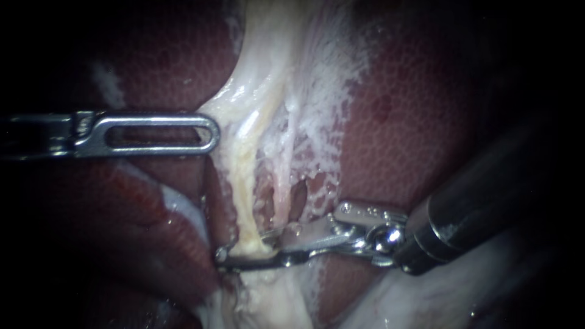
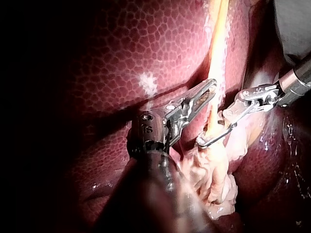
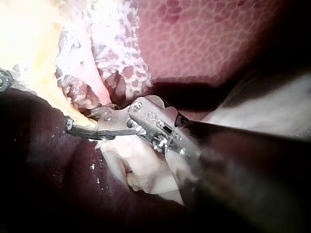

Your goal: Going back first clip left tube

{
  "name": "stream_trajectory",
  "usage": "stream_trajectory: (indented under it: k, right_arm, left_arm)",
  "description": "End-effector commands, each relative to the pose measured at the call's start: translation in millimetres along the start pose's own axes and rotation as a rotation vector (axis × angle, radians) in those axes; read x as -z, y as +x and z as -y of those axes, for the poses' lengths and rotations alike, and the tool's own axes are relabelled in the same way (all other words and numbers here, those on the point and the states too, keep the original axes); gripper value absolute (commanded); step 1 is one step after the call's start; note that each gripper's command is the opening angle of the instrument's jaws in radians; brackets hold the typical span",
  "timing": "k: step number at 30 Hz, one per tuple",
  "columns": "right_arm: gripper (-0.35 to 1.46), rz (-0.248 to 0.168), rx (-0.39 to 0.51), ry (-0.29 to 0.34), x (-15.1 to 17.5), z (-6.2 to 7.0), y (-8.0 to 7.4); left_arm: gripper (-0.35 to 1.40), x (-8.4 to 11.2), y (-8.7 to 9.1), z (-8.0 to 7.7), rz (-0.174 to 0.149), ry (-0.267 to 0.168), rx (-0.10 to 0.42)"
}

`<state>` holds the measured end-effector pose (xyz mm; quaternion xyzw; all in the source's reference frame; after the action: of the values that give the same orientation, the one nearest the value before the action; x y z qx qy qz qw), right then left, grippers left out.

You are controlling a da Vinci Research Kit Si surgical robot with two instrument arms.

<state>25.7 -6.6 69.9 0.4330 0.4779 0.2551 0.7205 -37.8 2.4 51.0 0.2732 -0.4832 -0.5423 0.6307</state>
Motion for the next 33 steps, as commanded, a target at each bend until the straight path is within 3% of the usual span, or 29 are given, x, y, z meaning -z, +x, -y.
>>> stream_trajectory:
  k: [1,11,15,19,23,28,33]
  right_arm:
    - [-0.35,0.000,0.000,0.000,0.0,0.0,0.0]
    - [-0.33,0.000,0.000,0.000,0.0,0.0,0.0]
    - [0.02,-0.002,0.000,-0.003,0.0,0.0,0.0]
    - [0.31,-0.003,0.064,0.000,-0.1,-0.2,0.1]
    - [0.46,-0.010,0.151,0.007,-0.3,-0.2,0.5]
    - [0.53,-0.040,0.253,0.023,-0.5,-0.2,1.0]
    - [0.54,-0.045,0.321,0.027,-0.3,-0.2,1.4]
  left_arm:
    - [-0.35,0.0,0.0,0.0,0.001,0.000,0.000]
    - [-0.35,0.0,0.0,0.1,0.001,-0.001,0.000]
    - [-0.35,0.0,0.0,0.1,0.001,-0.001,0.000]
    - [-0.35,0.0,0.0,0.1,0.001,-0.001,0.000]
    - [-0.35,0.0,0.0,0.1,0.001,-0.001,0.000]
    - [-0.35,0.0,0.1,0.1,0.001,-0.001,0.000]
    - [-0.35,0.0,0.1,0.1,0.001,-0.001,0.000]
